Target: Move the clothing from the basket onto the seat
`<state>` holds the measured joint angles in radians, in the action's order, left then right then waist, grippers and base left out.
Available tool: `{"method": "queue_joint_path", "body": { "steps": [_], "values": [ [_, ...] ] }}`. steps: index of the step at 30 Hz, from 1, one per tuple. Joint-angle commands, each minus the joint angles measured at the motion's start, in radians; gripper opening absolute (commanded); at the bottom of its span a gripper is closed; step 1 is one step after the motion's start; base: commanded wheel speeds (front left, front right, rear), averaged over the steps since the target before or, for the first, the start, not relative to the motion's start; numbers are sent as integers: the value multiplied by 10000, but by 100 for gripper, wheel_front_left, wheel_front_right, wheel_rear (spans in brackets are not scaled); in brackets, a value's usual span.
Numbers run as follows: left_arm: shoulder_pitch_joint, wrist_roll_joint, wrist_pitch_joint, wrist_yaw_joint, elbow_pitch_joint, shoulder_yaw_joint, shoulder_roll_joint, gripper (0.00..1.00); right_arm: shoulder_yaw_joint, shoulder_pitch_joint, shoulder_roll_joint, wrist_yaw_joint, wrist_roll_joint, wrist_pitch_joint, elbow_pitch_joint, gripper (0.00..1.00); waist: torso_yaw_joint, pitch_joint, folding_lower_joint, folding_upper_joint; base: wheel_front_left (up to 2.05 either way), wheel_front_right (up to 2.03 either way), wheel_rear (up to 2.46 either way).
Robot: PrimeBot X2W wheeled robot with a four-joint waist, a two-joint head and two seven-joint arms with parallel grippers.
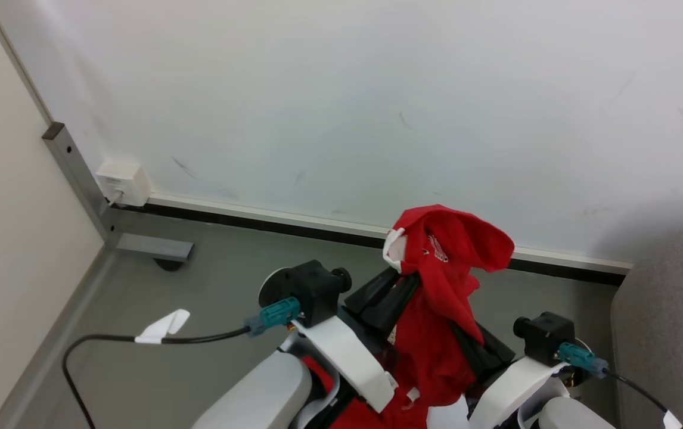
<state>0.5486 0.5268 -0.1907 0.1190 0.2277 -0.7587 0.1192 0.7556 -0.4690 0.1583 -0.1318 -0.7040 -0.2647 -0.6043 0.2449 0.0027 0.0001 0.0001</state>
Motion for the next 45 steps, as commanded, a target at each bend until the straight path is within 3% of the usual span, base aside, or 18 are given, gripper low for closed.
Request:
{"method": "queue_joint_path", "body": {
  "steps": [1, 14, 15, 16, 17, 28, 36, 45],
  "values": [
    [-156, 133, -23, -65, 62, 81, 121, 0, -287, 148, 7, 21, 126, 6, 133, 0, -29, 9, -1, -1, 0, 0, 0],
    [-594, 322, -466, -229, 554, 441, 386, 0, -2842, 1020, -79, 21, 475, 6, 1933, 0, -478, 244, -1, -1, 0, 0, 0],
    [-656, 308, -504, -209, 567, 415, 381, 25, -3035, 1064, -98, 21, 464, 6, 2099, 0, -538, 256, -1, -1, 0, 0, 0],
    [-704, 304, -539, -180, 560, 386, 375, 74, -3202, 1080, -117, 21, 496, 6, 2264, 0, -613, 271, -1, -1, 0, 0, 0],
    [-740, 323, -559, -162, 553, 354, 363, 100, -3342, 1108, -127, 21, 533, 6, 2418, 0, -696, 284, -1, -1, 0, 0, 0],
    [-1045, 262, -671, -47, 605, 152, 517, 100, -4894, 927, 67, 21, 776, 6, 3619, 0, -2281, 565, -1, -1, 0, 0, 0],
    [-1016, -135, -730, -84, 530, 265, 740, 100, -5274, 1173, 528, 21, 984, 6, 4406, 0, -3943, 886, -1, -1, 0, 0, 0],
    [-1057, -707, -735, -25, 435, 404, 859, 100, -5319, 1744, 516, 21, 1088, 7, 5007, 0, -5629, 1195, -1, -1, 0, 0, 0]
  ]
}}
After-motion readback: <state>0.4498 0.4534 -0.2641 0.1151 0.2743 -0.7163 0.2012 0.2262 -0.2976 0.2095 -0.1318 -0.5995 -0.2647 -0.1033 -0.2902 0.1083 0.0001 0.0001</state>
